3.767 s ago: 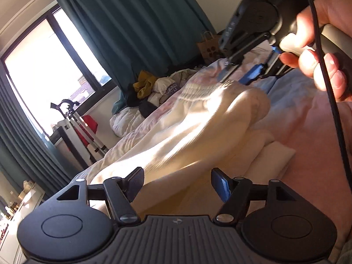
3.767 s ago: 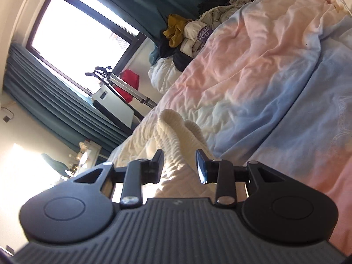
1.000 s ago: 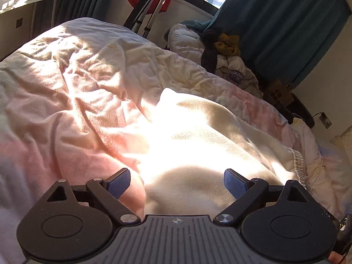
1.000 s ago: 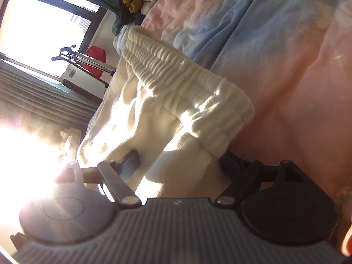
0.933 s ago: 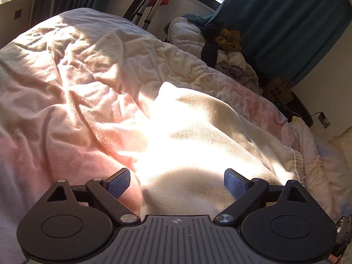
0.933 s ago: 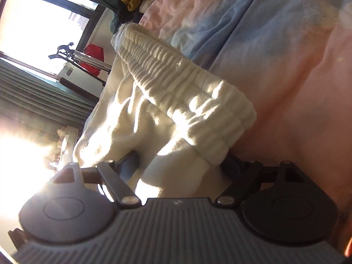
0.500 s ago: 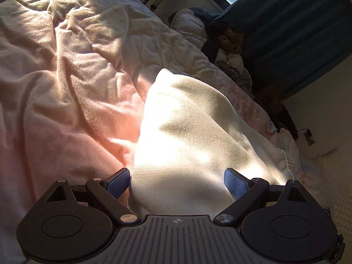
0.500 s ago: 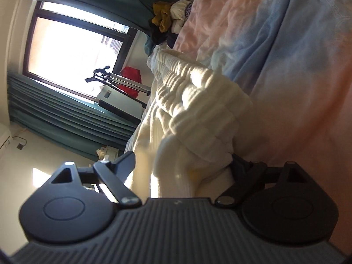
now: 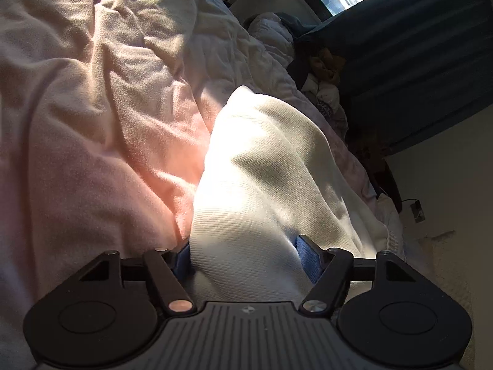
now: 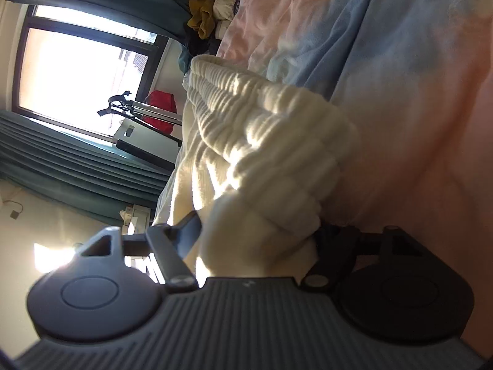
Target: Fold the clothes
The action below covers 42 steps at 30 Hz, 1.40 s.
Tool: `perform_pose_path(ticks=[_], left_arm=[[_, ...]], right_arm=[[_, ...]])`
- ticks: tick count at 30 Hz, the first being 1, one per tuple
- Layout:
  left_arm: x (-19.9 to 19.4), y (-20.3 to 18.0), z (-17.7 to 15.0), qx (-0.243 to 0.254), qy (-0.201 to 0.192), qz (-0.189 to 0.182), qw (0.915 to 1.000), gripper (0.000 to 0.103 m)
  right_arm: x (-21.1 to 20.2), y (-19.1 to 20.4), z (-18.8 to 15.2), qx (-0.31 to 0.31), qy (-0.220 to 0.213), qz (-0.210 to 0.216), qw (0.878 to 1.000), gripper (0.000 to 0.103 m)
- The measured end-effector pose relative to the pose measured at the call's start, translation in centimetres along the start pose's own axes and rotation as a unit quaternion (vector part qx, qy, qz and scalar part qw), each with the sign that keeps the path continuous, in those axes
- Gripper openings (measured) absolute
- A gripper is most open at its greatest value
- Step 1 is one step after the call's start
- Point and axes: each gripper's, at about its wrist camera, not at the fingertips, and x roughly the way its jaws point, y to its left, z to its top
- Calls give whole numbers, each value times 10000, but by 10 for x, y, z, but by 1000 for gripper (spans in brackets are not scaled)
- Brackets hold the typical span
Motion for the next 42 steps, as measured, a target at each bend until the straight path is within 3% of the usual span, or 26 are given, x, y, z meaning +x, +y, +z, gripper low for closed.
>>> perform_pose_path(ticks=[1,4,8,15,23,32,42], left_arm=[[-3,1,-1,-66,-40,-28,10000,51],[-16,-1,-6,-275,-145,-256,9992,31],[-37,-11,-14,-598,-219,-629,9960,27],[-84,-64,-34,-719,-370,-891,9927,26],[-92,-160,-68,-304,-346,-1507,9875,26],[-28,-301,-135,377,387,-2244,9730,26],[88,-448,-271,1075,1554,-2958,9364,26]], right_arm=[[-3,1,0,11,-6,65,10000,46],[-11,6,1,69,-20,295,9995,35],[-30,8,6,482,-71,648,9967,33],[-83,29,26,789,-198,1286,9884,33],[-185,31,62,740,-749,1738,9791,33],[-326,-14,114,677,-1924,1834,9616,33],[-476,-108,155,747,-3516,1610,9192,33]])
